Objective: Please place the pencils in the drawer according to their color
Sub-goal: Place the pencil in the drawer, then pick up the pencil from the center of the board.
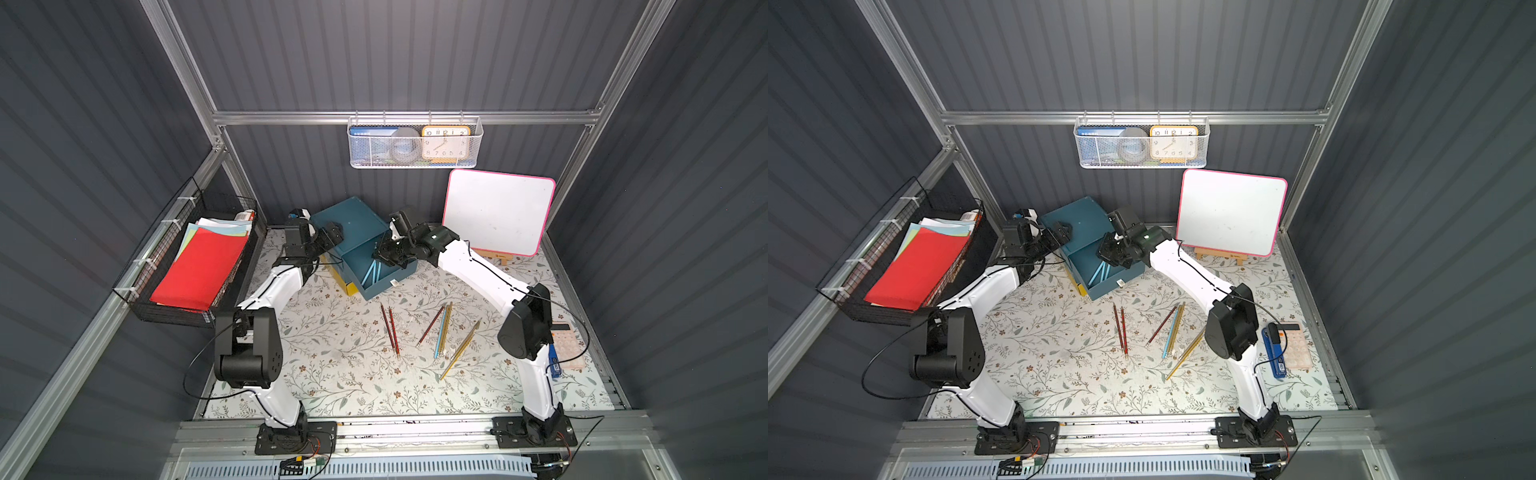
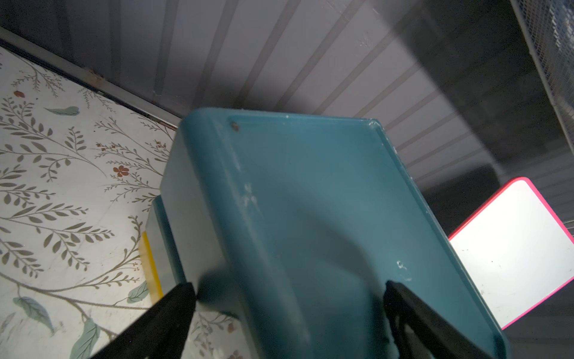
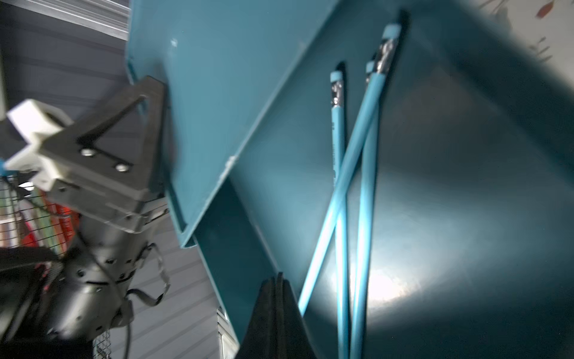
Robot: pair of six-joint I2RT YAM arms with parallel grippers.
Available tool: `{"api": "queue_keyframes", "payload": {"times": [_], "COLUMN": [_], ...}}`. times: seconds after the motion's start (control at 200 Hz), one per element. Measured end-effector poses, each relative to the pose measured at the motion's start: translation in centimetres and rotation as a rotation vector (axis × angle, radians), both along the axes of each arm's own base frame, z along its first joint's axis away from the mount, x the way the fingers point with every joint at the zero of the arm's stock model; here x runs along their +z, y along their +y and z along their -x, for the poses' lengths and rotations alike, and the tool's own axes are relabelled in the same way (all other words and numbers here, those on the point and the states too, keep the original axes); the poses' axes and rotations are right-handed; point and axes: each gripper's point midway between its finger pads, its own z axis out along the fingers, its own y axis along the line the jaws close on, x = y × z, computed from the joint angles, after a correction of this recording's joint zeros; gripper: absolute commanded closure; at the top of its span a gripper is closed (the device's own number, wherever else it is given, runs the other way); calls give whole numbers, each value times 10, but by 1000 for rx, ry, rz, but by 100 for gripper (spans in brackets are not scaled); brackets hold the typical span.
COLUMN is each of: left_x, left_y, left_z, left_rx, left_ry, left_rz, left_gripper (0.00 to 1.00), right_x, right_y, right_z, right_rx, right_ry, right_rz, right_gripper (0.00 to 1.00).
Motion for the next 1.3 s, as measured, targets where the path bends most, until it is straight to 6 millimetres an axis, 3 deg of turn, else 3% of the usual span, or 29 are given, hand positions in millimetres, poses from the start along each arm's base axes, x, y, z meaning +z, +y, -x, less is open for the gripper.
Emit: {"api": "queue_keyframes", "payload": {"times": [0.17,0.24,0.31,0.385,0.485,0.575,0.77,1.111,1.301], "left_x": [0,0,0,0,0,0,0,1,1], "left_y": [0,0,0,0,0,0,0,0,0], "left_z": [0,0,0,0,0,0,0,0,0], "left_rx": [0,1,1,1,1,1,0,1,2], "left_ry": [0,0,0,0,-1,-2,-2,-2,-1], "left_rz": [0,0,-1,-1,0,0,0,-1,-1], "left_gripper": [0,0,0,0,0,0,0,0,0], "right_x": [53,71,79,75,52,19,-56,-156,-183], "right_y": [-26,-42,-60,-82,-113,-139,-172,-190,-190], "right_z": [21,34,45,56,69,80,102,123,124], "right_rx": [-7,-20,-39,-65,-117,-171,-216,-180,-164], "right_ry": [-86,-120,-138,-140,-111,-62,56,249,295], "right_rz": [-45,-60,-61,-42,11,85,247,454,496], "right_gripper": [100,92,87,79,69,62,52,50,50]}}
